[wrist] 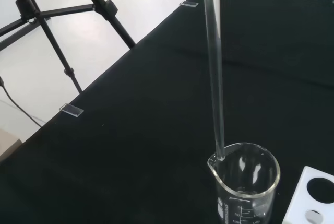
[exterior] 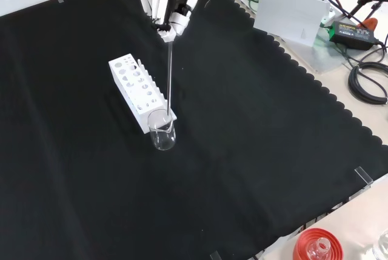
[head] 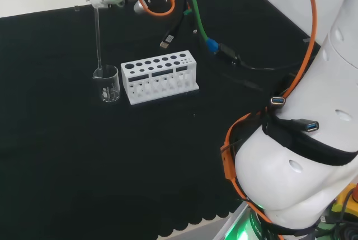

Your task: Stir in the beaker to the left of the white test tube rack with the glass rod.

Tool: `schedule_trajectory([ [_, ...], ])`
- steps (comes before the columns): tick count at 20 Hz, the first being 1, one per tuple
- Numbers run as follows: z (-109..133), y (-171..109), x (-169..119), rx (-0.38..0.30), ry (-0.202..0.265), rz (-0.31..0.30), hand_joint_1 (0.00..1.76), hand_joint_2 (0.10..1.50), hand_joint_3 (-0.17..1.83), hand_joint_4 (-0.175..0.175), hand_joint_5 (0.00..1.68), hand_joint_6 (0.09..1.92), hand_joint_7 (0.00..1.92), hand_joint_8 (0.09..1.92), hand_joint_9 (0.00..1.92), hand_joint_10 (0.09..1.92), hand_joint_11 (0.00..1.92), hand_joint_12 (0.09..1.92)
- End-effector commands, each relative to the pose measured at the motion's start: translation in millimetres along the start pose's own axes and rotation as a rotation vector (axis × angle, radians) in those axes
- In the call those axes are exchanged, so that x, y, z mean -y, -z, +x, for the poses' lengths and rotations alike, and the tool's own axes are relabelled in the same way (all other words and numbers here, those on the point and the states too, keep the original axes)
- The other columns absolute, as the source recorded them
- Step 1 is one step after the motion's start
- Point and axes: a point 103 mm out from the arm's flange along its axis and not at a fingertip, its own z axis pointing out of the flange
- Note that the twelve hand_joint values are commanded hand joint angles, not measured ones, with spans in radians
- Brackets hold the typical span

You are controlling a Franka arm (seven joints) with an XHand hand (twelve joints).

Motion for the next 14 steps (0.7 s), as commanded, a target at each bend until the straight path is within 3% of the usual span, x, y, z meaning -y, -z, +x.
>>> schedule_trajectory([
  [1, -5, -8, -4, -0.011, 0.012, 0.014, 1.29, 1.14, -0.17, -0.175, 1.08, 0.85, 1.13, 0.86, 1.68, 0.54, 1.55, 0.65],
  [11, -10, -17, -11, -0.009, 0.015, 0.046, 1.29, 1.14, -0.17, -0.175, 1.08, 0.85, 1.13, 0.86, 1.68, 0.54, 1.55, 0.65],
  [14, -14, -19, -11, -0.036, 0.025, 0.049, 1.29, 1.14, -0.17, -0.175, 1.08, 0.85, 1.13, 0.86, 1.68, 0.54, 1.55, 0.65],
])
